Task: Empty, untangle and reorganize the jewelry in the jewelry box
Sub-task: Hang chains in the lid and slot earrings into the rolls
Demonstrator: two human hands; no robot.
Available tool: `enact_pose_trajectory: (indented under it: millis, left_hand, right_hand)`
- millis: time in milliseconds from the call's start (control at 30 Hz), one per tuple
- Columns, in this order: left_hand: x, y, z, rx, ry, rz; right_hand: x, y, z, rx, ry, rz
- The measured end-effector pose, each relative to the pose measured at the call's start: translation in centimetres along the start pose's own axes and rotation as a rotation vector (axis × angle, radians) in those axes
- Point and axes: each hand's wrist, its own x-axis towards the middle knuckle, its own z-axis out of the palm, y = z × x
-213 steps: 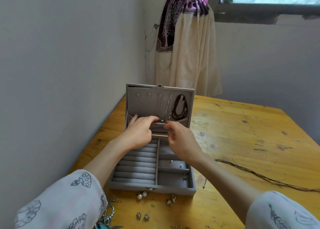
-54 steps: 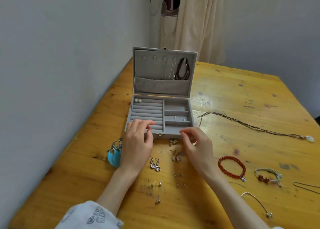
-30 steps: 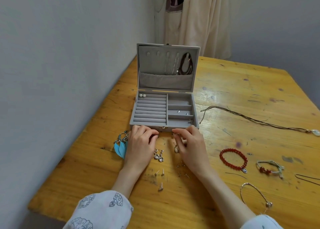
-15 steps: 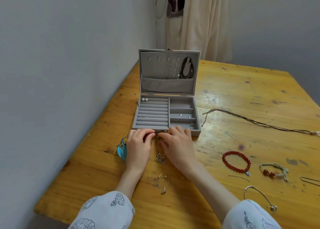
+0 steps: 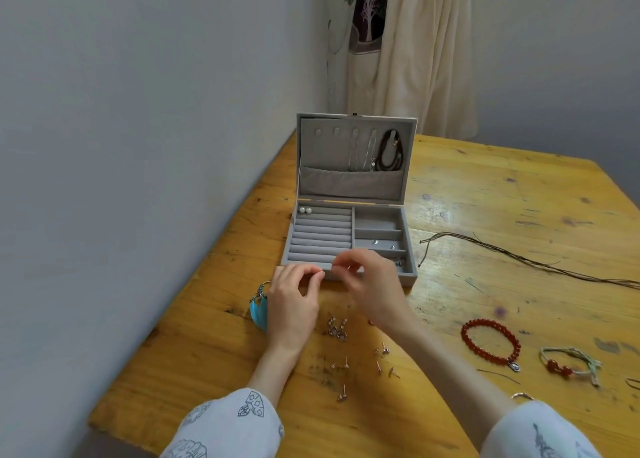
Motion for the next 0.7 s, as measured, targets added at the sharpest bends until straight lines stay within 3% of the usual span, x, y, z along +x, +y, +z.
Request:
enact_pose_trajectory:
  millis: [267,333,500,700]
  left_hand:
    - [3.8,0.0,-0.5,-0.112,0.065,-0.227]
    - [6.4,-0.1,-0.1,-0.043,0.073,-0.255]
    - [11.7,-1.0,2.3,0.137,-0.112,-0.318]
    - [14.4,-1.3,4.9,0.087,-0.25,-0.457]
  right_hand:
    - [7.0,-0.2,-2.4,0.159,0.035,0.185]
    - [8.8,0.2,-2.3,0.122,0.018,0.216]
    - [12.5,1.7,-1.1,0.033,-0.088,0.303]
    - [15.0,3.4,-0.3,-0.037,-0.172,0.351]
